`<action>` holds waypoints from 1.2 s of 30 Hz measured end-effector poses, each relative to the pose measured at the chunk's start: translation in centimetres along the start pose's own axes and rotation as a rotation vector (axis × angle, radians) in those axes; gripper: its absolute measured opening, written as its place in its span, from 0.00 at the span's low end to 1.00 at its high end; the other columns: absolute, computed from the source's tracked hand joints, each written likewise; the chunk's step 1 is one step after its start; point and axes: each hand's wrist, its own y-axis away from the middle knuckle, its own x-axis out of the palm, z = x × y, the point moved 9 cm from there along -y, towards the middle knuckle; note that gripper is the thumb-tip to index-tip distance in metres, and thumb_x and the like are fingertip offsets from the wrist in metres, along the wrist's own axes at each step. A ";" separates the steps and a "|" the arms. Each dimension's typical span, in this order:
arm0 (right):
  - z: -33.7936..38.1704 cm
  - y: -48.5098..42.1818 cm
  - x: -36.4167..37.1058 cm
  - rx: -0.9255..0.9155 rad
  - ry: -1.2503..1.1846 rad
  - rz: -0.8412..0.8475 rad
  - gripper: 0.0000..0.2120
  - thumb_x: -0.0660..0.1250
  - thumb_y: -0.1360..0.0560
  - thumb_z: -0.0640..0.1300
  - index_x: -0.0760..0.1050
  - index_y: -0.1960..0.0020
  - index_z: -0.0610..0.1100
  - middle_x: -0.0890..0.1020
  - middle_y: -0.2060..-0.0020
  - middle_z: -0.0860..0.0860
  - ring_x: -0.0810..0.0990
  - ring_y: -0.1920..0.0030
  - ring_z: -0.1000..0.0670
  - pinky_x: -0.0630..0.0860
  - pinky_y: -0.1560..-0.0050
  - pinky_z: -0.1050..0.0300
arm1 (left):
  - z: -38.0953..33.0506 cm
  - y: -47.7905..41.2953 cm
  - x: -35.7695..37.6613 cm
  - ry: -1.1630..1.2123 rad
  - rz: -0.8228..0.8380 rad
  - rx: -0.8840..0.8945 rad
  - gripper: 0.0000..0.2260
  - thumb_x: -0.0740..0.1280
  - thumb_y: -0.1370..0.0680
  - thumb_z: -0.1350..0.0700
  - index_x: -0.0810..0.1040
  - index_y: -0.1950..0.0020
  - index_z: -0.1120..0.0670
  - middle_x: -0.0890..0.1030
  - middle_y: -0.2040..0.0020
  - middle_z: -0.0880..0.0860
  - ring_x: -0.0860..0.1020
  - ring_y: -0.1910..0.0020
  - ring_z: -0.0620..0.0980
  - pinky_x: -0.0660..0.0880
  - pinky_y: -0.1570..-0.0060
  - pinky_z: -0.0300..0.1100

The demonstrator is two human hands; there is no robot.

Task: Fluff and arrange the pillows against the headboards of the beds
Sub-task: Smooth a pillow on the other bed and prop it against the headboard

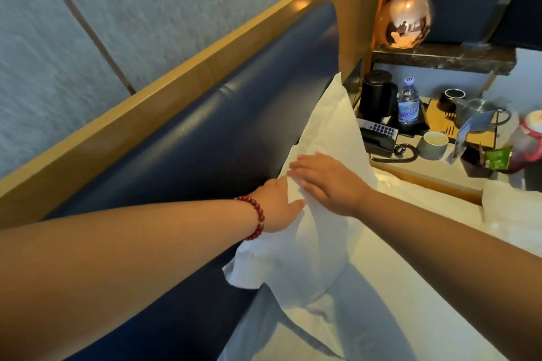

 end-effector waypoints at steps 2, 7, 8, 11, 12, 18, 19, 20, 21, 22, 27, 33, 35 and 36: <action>-1.1 -1.1 0.6 -0.036 0.038 0.033 0.22 0.48 0.17 0.56 0.73 0.31 0.51 0.74 0.31 0.53 0.66 0.27 0.50 0.52 0.25 0.51 | 0.2 -1.1 0.8 -0.026 -0.002 -0.060 0.32 0.59 0.20 0.40 0.55 0.22 0.54 0.68 0.29 0.55 0.72 0.35 0.53 0.73 0.37 0.51; -7.2 -4.4 -0.9 -0.072 0.132 -0.001 0.26 0.46 0.18 0.60 0.77 0.36 0.48 0.79 0.39 0.49 0.73 0.36 0.47 0.62 0.30 0.47 | 0.1 -3.3 1.5 -0.032 -0.065 -0.081 0.35 0.58 0.21 0.36 0.52 0.22 0.55 0.64 0.28 0.54 0.66 0.31 0.54 0.70 0.35 0.53; -8.9 -4.9 -1.5 -0.053 0.141 -0.039 0.25 0.48 0.18 0.58 0.78 0.38 0.47 0.79 0.40 0.48 0.74 0.37 0.45 0.63 0.32 0.46 | 0.0 -3.6 1.4 -0.036 -0.076 -0.072 0.35 0.58 0.21 0.36 0.52 0.22 0.55 0.63 0.27 0.54 0.66 0.31 0.54 0.70 0.35 0.53; -12.8 -6.3 -2.8 0.051 0.145 -0.096 0.19 0.54 0.17 0.52 0.79 0.38 0.46 0.79 0.40 0.48 0.74 0.37 0.45 0.63 0.34 0.46 | -0.5 -4.2 1.1 -0.095 -0.090 -0.050 0.35 0.57 0.21 0.35 0.52 0.22 0.55 0.64 0.27 0.54 0.66 0.31 0.54 0.72 0.36 0.52; -13.1 -6.7 -3.1 0.078 0.136 -0.117 0.18 0.54 0.18 0.51 0.79 0.39 0.46 0.79 0.40 0.48 0.74 0.37 0.45 0.63 0.33 0.46 | -0.6 -4.2 0.9 -0.119 -0.095 -0.049 0.35 0.56 0.22 0.34 0.53 0.23 0.55 0.65 0.28 0.53 0.67 0.31 0.54 0.72 0.37 0.51; -7.2 -3.5 -2.1 -0.205 0.023 -0.210 0.22 0.52 0.18 0.53 0.80 0.42 0.42 0.81 0.46 0.45 0.78 0.45 0.45 0.71 0.40 0.49 | -0.9 -3.9 0.4 -0.133 -0.183 -0.011 0.29 0.56 0.22 0.35 0.61 0.28 0.52 0.66 0.30 0.50 0.67 0.33 0.50 0.71 0.36 0.48; -7.4 -3.4 -1.7 -0.228 0.028 -0.161 0.23 0.51 0.18 0.54 0.79 0.40 0.43 0.81 0.43 0.46 0.77 0.43 0.46 0.70 0.38 0.48 | -1.1 -3.9 0.3 -0.132 -0.199 0.010 0.29 0.56 0.22 0.35 0.60 0.28 0.52 0.64 0.29 0.49 0.65 0.31 0.49 0.69 0.34 0.47; -8.3 -3.8 -1.9 -0.226 0.040 -0.129 0.23 0.51 0.18 0.54 0.79 0.38 0.43 0.80 0.42 0.46 0.76 0.41 0.46 0.69 0.36 0.48 | -1.2 -3.9 0.3 -0.129 -0.212 0.027 0.29 0.56 0.22 0.35 0.60 0.28 0.51 0.63 0.29 0.48 0.63 0.31 0.48 0.68 0.33 0.46; -9.9 -4.5 -2.3 -0.185 0.049 -0.118 0.22 0.52 0.18 0.53 0.79 0.38 0.43 0.80 0.42 0.45 0.76 0.40 0.45 0.68 0.35 0.47 | -1.2 -3.8 0.2 -0.128 -0.221 0.037 0.29 0.56 0.22 0.35 0.60 0.28 0.51 0.64 0.29 0.48 0.63 0.31 0.48 0.67 0.34 0.45; -11.8 -5.5 -2.9 -0.109 0.055 -0.117 0.21 0.52 0.18 0.51 0.79 0.38 0.42 0.81 0.42 0.45 0.76 0.40 0.45 0.67 0.34 0.47 | -1.2 -3.8 0.2 -0.132 -0.223 0.039 0.28 0.56 0.22 0.35 0.61 0.28 0.51 0.65 0.31 0.47 0.63 0.32 0.48 0.68 0.34 0.44; -19.3 -8.6 -4.0 0.227 0.046 -0.144 0.20 0.52 0.16 0.50 0.79 0.39 0.43 0.80 0.43 0.46 0.76 0.41 0.44 0.69 0.35 0.47 | -1.1 -4.0 0.3 -0.174 -0.208 0.014 0.26 0.56 0.22 0.34 0.62 0.31 0.50 0.68 0.35 0.48 0.67 0.36 0.47 0.71 0.38 0.43; -14.2 -6.5 -5.5 -0.010 0.151 -0.353 0.25 0.50 0.19 0.53 0.82 0.50 0.42 0.82 0.52 0.46 0.78 0.49 0.45 0.70 0.41 0.47 | -1.1 -3.7 0.5 -0.155 -0.221 0.006 0.26 0.56 0.22 0.34 0.63 0.32 0.49 0.69 0.37 0.48 0.69 0.38 0.48 0.72 0.39 0.43; -12.4 -5.6 -3.4 -0.101 0.107 -0.241 0.24 0.49 0.18 0.55 0.81 0.46 0.45 0.81 0.49 0.48 0.76 0.48 0.48 0.68 0.41 0.50 | -1.1 -3.8 0.7 -0.157 -0.218 0.007 0.25 0.57 0.22 0.34 0.64 0.32 0.49 0.70 0.37 0.48 0.69 0.38 0.48 0.72 0.39 0.44; -12.4 -5.6 -2.9 -0.091 0.077 -0.175 0.23 0.49 0.18 0.55 0.80 0.43 0.46 0.81 0.46 0.50 0.75 0.45 0.49 0.67 0.39 0.51 | -1.0 -3.8 0.8 -0.160 -0.214 0.003 0.25 0.58 0.22 0.34 0.64 0.33 0.49 0.70 0.37 0.48 0.69 0.38 0.48 0.72 0.39 0.44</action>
